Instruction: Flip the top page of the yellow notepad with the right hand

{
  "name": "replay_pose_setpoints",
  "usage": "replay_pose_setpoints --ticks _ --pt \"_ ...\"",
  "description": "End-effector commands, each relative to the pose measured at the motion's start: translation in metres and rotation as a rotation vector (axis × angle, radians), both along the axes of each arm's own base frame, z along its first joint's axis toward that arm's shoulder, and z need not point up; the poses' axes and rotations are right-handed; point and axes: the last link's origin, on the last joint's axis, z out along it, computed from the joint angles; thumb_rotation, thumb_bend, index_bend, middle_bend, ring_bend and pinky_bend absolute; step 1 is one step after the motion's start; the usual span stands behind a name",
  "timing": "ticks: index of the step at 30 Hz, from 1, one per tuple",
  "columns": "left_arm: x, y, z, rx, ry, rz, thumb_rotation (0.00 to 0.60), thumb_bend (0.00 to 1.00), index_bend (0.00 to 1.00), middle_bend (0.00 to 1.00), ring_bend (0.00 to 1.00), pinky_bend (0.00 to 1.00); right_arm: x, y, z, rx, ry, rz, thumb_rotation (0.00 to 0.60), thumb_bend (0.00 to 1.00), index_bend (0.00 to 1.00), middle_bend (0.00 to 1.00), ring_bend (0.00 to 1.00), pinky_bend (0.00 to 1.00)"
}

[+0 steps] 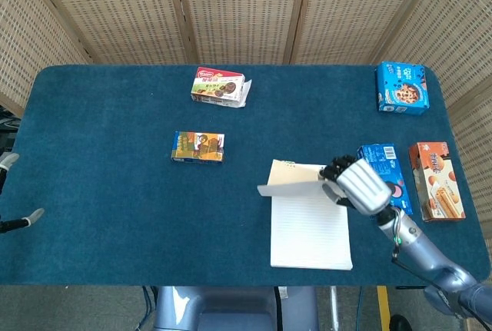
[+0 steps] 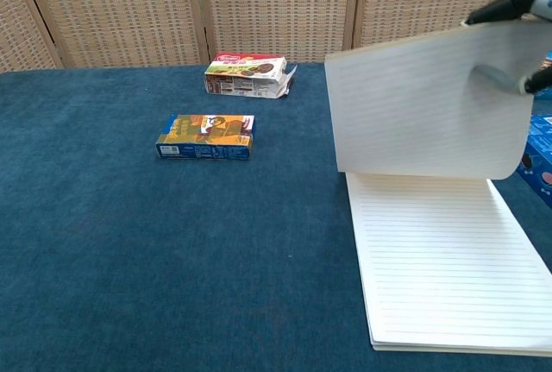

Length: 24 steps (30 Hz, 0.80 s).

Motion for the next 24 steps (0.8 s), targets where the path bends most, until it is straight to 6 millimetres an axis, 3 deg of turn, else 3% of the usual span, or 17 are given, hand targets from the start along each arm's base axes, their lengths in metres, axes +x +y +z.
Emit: replay_pose_setpoints --ticks 1,6,12,13,15,17,19,24 --pt "-0.001 0.003 0.002 0.005 -0.001 0.006 0.6 0.0 0.0 0.0 0.0 0.0 0.045 -0.062 0.021 -0.048 -0.005 -0.146 0.6 0.57 0.65 0.62 0.49 0.54" --pt "-0.004 0.007 0.002 0.008 0.0 0.024 0.6 0.0 0.0 0.0 0.0 0.0 0.06 -0.111 0.019 -0.099 0.075 -0.269 0.6 0.57 0.65 0.62 0.49 0.54" --pt "-0.009 0.015 0.0 0.011 0.016 0.067 0.6 0.0 0.0 0.0 0.0 0.0 0.059 -0.163 0.007 -0.126 0.149 -0.439 0.6 0.54 0.65 0.6 0.48 0.54" --pt "-0.009 0.017 0.0 0.011 0.019 0.074 0.6 0.0 0.0 0.0 0.0 0.0 0.059 -0.17 0.004 -0.121 0.144 -0.465 0.6 0.47 0.61 0.53 0.42 0.52" --pt "-0.009 0.019 -0.001 0.012 0.03 0.083 0.6 0.0 0.0 0.0 0.0 0.0 0.056 -0.181 0.0 -0.118 0.161 -0.502 0.6 0.29 0.41 0.29 0.21 0.37" --pt "-0.009 0.02 -0.003 0.012 0.036 0.087 0.6 0.0 0.0 0.0 0.0 0.0 0.045 -0.189 -0.006 -0.103 0.207 -0.548 0.6 0.09 0.1 0.03 0.01 0.13" --pt "-0.007 0.02 -0.005 0.009 0.04 0.089 0.6 0.0 0.0 0.0 0.0 0.0 0.032 -0.196 -0.009 -0.081 0.228 -0.616 0.6 0.01 0.01 0.0 0.0 0.05" --pt "-0.002 0.015 -0.009 0.0 0.053 0.079 0.6 0.0 0.0 0.0 0.0 0.0 0.013 -0.2 -0.009 -0.124 0.158 -0.694 0.6 0.0 0.0 0.0 0.0 0.0"
